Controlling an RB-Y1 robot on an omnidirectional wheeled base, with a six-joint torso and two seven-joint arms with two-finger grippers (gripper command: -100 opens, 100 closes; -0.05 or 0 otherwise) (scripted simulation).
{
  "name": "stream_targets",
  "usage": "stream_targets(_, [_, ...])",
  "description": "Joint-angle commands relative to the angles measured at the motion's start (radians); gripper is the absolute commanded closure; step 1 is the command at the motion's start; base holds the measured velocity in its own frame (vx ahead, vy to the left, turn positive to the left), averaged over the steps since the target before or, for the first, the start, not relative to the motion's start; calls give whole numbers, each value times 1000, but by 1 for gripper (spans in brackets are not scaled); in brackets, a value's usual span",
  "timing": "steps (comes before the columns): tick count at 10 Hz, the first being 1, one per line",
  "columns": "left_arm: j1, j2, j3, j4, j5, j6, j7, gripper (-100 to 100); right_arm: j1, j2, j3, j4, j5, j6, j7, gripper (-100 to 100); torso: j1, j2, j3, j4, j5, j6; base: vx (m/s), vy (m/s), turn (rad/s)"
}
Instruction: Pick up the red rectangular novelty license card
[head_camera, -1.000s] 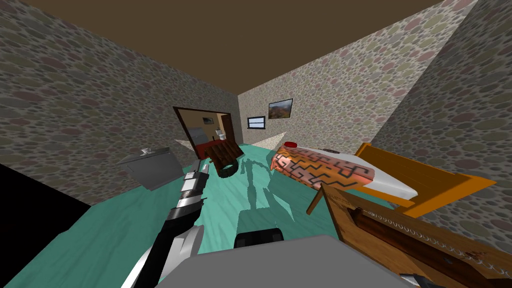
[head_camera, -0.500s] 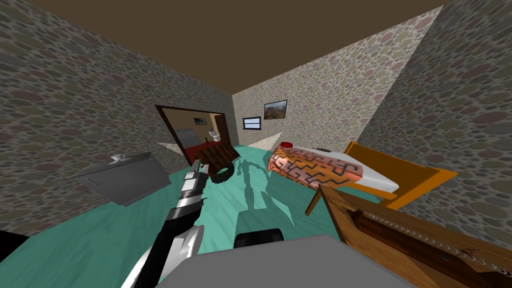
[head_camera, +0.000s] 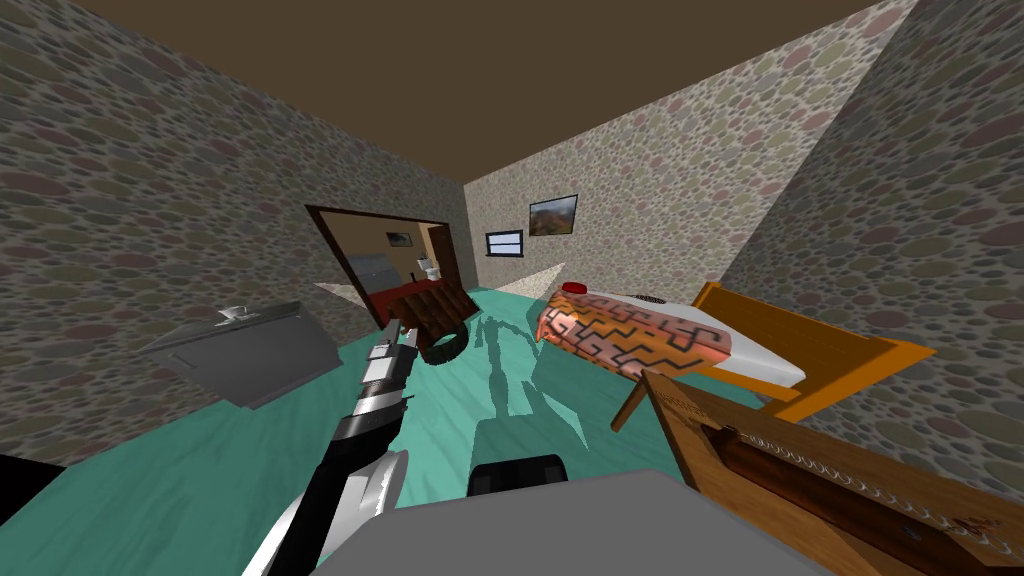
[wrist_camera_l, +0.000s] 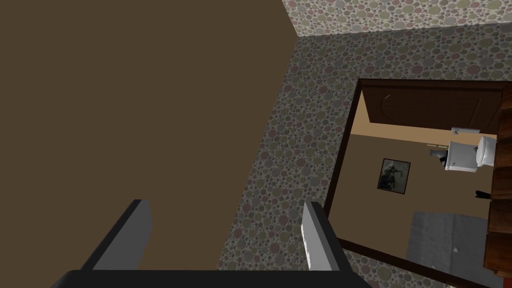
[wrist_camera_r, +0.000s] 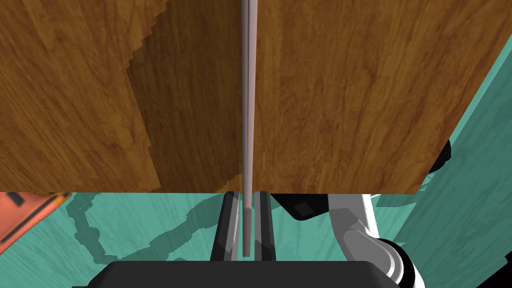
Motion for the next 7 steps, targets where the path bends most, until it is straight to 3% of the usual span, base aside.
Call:
stream_targets(1, [0, 0, 0, 0, 0, 0, 0, 0, 0, 0, 0, 0, 0, 0, 0, 100, 0, 0, 0, 0, 0, 0, 0, 0, 0])
stream_targets(2, [0, 0, 0, 0, 0, 0, 0, 0, 0, 0, 0, 0, 0, 0, 0, 0, 0, 0, 0, 0, 0, 0, 0, 0, 0])
stream_targets(3, [0, 0, 0, 0, 0, 0, 0, 0, -15, -8, 2, -6, 7, 2, -38, 100, 0, 0, 0, 0, 0, 0, -111, -4, 168])
stream_targets(7, [0, 0, 0, 0, 0, 0, 0, 0, -68, -34, 15, -15, 41, -2, -154, 100, -1, 11, 6, 2, 0, -1, -190, -7, 178])
